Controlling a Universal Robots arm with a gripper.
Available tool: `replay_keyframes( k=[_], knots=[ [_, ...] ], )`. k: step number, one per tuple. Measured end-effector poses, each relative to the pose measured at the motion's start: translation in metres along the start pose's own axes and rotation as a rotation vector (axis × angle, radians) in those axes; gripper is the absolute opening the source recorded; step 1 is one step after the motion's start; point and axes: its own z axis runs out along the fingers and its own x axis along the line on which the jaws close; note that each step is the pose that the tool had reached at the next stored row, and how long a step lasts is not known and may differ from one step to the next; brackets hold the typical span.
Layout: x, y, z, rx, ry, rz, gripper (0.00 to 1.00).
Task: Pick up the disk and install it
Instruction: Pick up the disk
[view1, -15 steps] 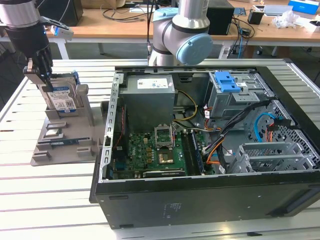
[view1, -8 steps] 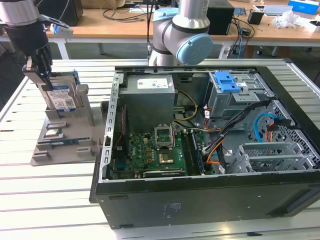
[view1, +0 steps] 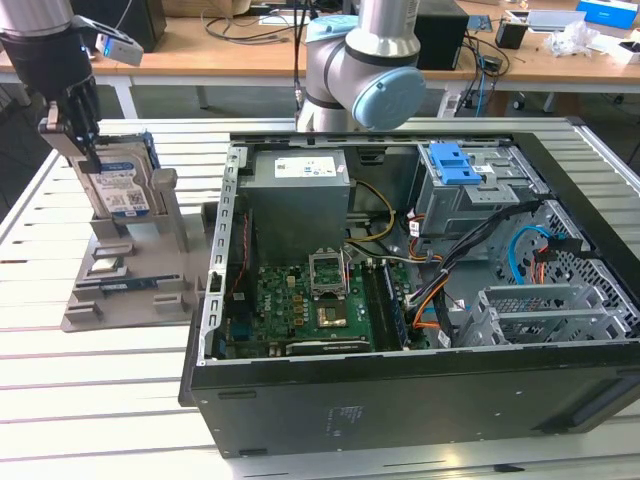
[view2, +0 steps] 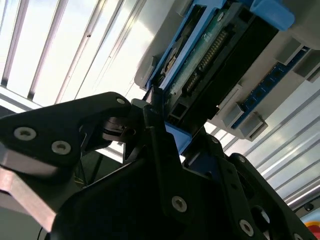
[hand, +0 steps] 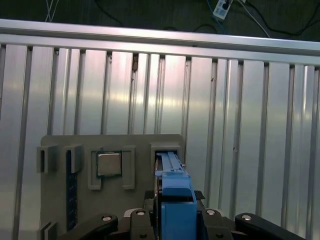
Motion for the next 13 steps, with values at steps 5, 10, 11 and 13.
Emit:
replay_keyframes(
  k=[5, 10, 11, 13],
  knots=[
    [0.0, 0.0003, -0.0094, 0.0, 0.0, 0.0, 0.37],
    [0.0, 0.0006, -0.0178, 0.0, 0.0, 0.0, 0.37],
    [-0.0001, 0.0007, -0.0193, 0.0, -0.0001, 0.0, 0.37],
    [-0.0001, 0.0008, -0.0227, 0.0, -0.0001, 0.0, 0.37]
  ],
)
